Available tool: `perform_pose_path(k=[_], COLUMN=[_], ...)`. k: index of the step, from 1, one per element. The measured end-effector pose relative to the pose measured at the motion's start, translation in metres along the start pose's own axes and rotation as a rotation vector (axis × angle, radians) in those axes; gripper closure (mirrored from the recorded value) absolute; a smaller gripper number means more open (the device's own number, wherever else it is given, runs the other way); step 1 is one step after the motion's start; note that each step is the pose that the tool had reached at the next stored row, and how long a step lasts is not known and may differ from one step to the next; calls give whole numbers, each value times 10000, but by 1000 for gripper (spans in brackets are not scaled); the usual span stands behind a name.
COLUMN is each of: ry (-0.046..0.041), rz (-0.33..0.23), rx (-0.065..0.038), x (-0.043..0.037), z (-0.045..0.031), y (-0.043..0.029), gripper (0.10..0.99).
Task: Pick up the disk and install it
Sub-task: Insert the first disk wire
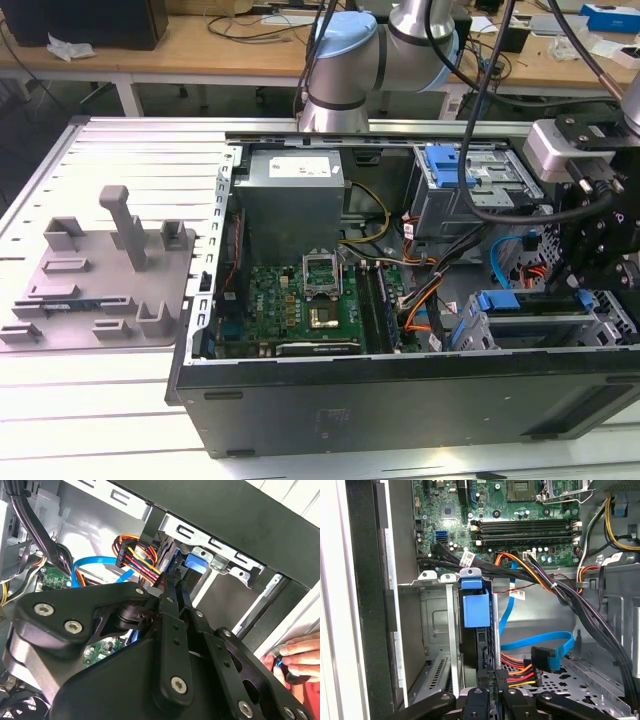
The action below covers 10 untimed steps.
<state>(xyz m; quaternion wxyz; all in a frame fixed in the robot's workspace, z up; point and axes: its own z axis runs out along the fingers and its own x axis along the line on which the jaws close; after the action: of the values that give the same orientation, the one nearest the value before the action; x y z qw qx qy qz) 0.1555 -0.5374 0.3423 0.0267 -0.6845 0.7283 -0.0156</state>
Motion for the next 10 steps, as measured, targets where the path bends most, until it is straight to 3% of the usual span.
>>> perform_pose_path(k=[10], ry=[-6], rz=[0], rx=[-1], x=[0], z=[-29], y=[-2], gripper=[918])
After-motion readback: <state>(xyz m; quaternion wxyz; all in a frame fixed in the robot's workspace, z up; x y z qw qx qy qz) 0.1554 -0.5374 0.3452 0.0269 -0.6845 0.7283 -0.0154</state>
